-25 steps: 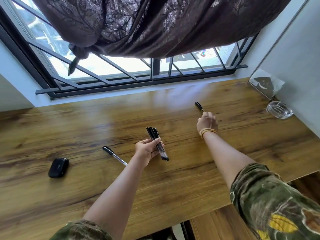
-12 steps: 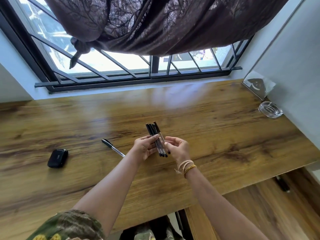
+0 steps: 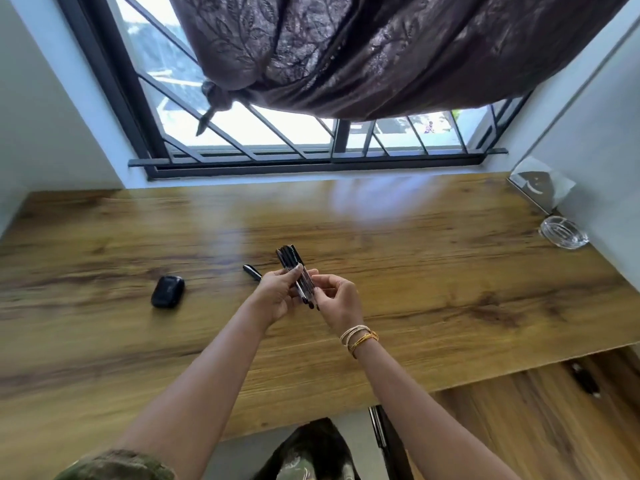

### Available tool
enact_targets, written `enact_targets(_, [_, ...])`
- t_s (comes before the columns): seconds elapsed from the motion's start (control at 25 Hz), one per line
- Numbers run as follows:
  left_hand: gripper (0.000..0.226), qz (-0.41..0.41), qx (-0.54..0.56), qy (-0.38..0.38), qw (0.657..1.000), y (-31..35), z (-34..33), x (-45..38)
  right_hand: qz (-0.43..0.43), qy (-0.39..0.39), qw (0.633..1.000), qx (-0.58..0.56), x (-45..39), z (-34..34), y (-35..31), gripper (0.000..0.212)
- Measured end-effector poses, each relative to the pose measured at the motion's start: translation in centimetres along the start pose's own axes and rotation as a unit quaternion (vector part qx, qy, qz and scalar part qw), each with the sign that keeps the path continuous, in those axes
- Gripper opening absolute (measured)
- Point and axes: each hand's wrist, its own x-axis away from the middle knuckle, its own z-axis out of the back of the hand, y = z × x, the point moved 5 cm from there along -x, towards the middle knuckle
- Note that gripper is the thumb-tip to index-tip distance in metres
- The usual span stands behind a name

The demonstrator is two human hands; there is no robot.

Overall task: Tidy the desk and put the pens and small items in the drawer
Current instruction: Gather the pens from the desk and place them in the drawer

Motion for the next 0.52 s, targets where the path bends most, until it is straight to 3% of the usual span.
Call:
enact_targets(0.2, [0.012, -0.042, 0.015, 0.062, 0.997, 1.3, 5.4, 2.5, 0.056, -0.081, 0.992, 0.075, 0.9, -4.2, -2.7, 0.020])
enact_targets(0.36, [0.011, -0.071, 0.041, 0.099, 0.992, 1.7, 9.4, 3.6, 0.070, -0.041, 0.976, 0.204, -1.7, -6.6, -3.6, 0.025])
enact_targets(0.52, [0.008, -0.078, 0.049, 0.117, 0.989, 1.8, 11.1, 4.1, 0.080, -0.074, 0.944, 0.313, -3.2, -8.7, -3.8, 0.029])
